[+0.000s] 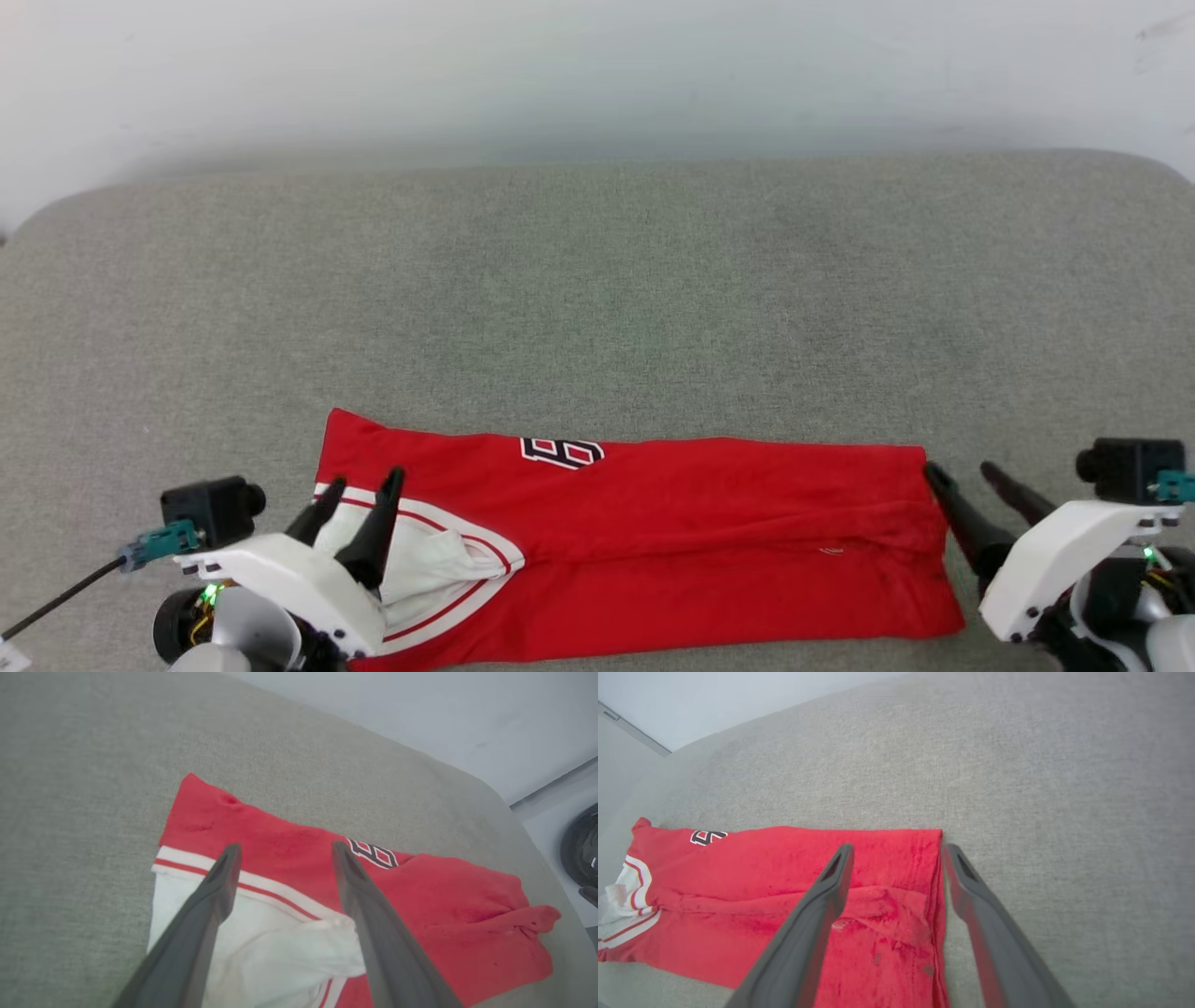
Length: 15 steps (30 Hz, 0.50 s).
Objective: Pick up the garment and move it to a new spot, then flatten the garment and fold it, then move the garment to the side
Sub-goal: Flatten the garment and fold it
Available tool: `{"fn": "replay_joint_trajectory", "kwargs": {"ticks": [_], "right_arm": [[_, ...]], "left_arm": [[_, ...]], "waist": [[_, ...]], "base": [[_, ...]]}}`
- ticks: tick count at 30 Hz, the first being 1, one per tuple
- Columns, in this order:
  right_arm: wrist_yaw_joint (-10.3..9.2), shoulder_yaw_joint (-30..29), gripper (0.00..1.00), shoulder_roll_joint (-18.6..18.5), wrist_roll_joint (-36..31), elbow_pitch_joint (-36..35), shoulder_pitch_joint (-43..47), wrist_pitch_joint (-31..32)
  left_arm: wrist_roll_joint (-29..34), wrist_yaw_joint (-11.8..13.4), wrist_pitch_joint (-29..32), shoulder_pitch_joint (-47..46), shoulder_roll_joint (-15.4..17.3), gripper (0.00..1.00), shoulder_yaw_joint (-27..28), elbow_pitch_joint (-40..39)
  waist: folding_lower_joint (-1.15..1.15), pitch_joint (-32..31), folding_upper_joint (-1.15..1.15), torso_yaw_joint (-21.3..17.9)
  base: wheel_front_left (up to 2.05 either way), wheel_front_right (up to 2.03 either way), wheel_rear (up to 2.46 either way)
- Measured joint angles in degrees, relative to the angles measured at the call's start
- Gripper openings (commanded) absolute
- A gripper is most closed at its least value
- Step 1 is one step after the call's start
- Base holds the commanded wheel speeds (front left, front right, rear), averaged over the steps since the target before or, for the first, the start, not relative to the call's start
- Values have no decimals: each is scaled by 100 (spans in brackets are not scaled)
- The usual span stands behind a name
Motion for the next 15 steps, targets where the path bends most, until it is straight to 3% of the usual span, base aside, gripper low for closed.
{"fn": "replay_joint_trajectory", "kwargs": {"ticks": [5, 10, 15], "right_arm": [[0, -338, 100, -153, -75, -267, 6, 432], [0, -608, 100, -421, -118, -238, 32, 1114], [0, -702, 100, -459, -123, -89, 32, 1629]], "left_arm": [[334, 143, -803, -51, -270, 100, 100, -503], [1117, 588, -1443, -158, -274, 100, 102, -866], [1777, 1011, -1667, -197, -149, 100, 64, -1073]], "waist": [[0, -142, 0, 19], [0, -197, 0, 155], [0, -219, 0, 316]], "base": [[0, 0, 0], [0, 0, 0], [0, 0, 0]]}}
